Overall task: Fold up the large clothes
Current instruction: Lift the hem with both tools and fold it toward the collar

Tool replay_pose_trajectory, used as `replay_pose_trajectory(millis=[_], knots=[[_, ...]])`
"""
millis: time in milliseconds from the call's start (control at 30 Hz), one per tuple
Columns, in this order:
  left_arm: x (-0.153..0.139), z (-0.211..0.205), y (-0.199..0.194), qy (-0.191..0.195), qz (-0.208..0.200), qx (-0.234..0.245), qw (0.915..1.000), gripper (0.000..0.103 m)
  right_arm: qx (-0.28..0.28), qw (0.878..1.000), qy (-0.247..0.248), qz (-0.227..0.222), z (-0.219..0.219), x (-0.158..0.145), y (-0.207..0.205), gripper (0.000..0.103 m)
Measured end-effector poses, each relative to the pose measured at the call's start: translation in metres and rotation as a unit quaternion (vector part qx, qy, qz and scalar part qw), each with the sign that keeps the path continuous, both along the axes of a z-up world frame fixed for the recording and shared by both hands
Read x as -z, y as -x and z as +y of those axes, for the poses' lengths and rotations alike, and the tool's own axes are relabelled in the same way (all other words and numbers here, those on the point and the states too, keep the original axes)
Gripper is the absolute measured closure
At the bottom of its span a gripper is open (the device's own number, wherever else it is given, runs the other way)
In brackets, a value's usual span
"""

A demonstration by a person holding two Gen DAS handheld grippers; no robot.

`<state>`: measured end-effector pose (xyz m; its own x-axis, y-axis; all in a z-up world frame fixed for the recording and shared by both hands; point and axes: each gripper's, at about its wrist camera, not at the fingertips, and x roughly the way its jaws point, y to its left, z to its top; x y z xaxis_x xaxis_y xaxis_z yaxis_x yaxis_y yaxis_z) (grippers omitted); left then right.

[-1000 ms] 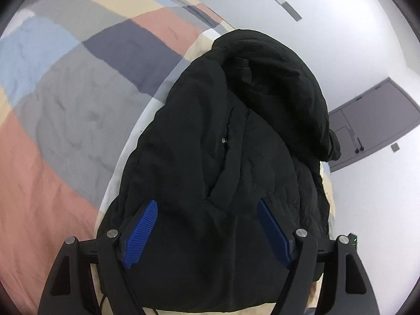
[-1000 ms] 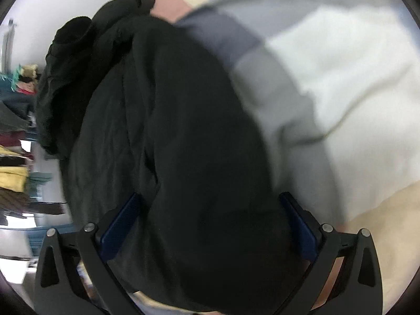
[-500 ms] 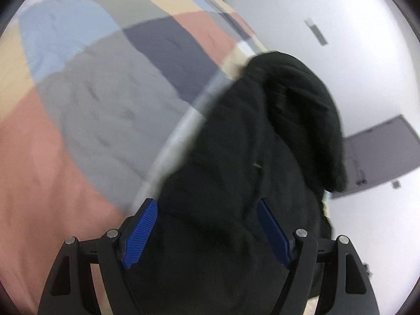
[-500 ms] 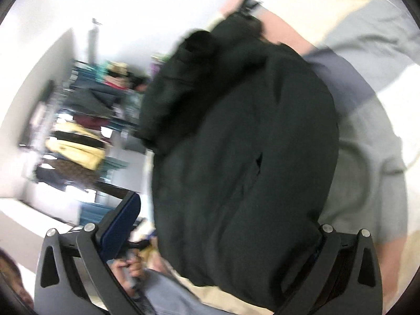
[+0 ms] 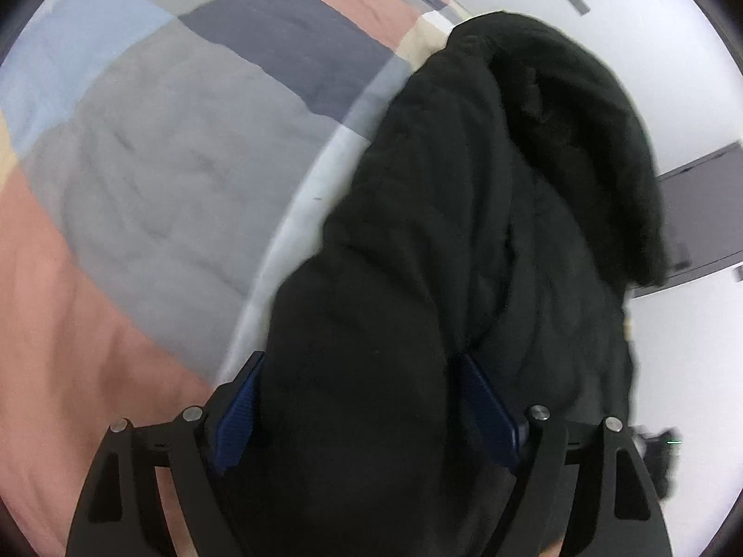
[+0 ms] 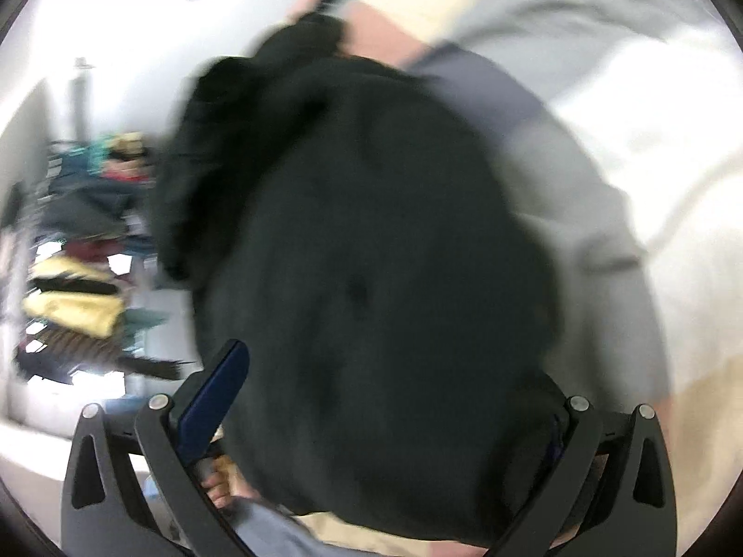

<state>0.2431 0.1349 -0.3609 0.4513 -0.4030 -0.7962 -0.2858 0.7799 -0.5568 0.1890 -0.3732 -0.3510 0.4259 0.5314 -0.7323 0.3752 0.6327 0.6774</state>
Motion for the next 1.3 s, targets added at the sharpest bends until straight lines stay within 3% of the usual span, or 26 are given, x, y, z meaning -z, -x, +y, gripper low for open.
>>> replay_pose_trajectory(millis=[100, 167, 200, 267, 333, 433, 500, 633, 767, 900, 1067, 1100, 1133, 1200, 1300], knots=[[-0.011, -0.004, 0.004, 0.076, -0.046, 0.029, 0.9957, 0.021, -0.002, 1.0, -0.006, 0.03, -0.002, 0.012, 0.001, 0.002], [-0.023, -0.008, 0.01, 0.117, -0.08, 0.041, 0.9891, 0.021, -0.006, 1.0, -0.005, 0.01, -0.001, 0.004, 0.001, 0.005], [-0.03, -0.01, 0.015, 0.146, -0.105, 0.051, 0.9823, 0.021, -0.008, 1.0, -0.009, -0.001, -0.001, 0.001, 0.002, 0.009], [-0.043, -0.016, 0.02, 0.167, -0.141, 0.074, 0.9729, 0.018, -0.016, 0.999, -0.018, -0.048, 0.001, -0.014, 0.003, 0.022], [-0.048, -0.019, 0.023, 0.164, -0.156, 0.078, 0.971, 0.018, -0.02, 0.995, -0.032, -0.089, 0.003, -0.026, 0.004, 0.027], [-0.032, -0.015, 0.016, 0.164, -0.117, 0.057, 0.9778, 0.018, -0.035, 0.99, -0.049, -0.13, 0.009, -0.036, 0.004, 0.027], [-0.021, -0.011, 0.013, 0.163, -0.091, 0.045, 0.9815, 0.018, -0.045, 0.989, -0.043, -0.131, 0.013, -0.037, 0.004, 0.027], [-0.013, -0.01, 0.009, 0.14, -0.061, 0.033, 0.9877, 0.02, -0.048, 0.994, -0.029, -0.093, 0.023, -0.029, -0.007, 0.027], [-0.003, -0.014, 0.007, 0.09, -0.03, 0.022, 0.9953, 0.02, -0.033, 0.999, -0.002, 0.001, 0.021, 0.0, -0.009, 0.027], [0.011, -0.008, 0.007, 0.07, -0.013, 0.017, 0.9973, 0.02, -0.044, 0.999, 0.006, 0.004, 0.024, 0.0, -0.012, 0.027], [0.002, -0.014, 0.008, 0.116, -0.052, 0.047, 0.9908, 0.04, -0.104, 0.993, 0.011, -0.061, 0.054, -0.028, -0.018, 0.043], [-0.002, -0.015, 0.01, 0.12, -0.064, 0.055, 0.9891, 0.052, -0.115, 0.99, 0.015, -0.076, 0.06, -0.035, -0.018, 0.049], [-0.006, -0.017, 0.009, 0.113, -0.075, 0.064, 0.9887, 0.065, -0.12, 0.989, 0.019, -0.088, 0.064, -0.04, -0.017, 0.053], [-0.009, -0.019, 0.008, 0.104, -0.079, 0.07, 0.9889, 0.074, -0.117, 0.987, 0.024, -0.108, 0.068, -0.051, -0.012, 0.072], [-0.02, -0.027, 0.008, 0.088, -0.098, 0.097, 0.9866, 0.087, -0.107, 0.987, 0.033, -0.118, 0.068, -0.06, -0.007, 0.087]])
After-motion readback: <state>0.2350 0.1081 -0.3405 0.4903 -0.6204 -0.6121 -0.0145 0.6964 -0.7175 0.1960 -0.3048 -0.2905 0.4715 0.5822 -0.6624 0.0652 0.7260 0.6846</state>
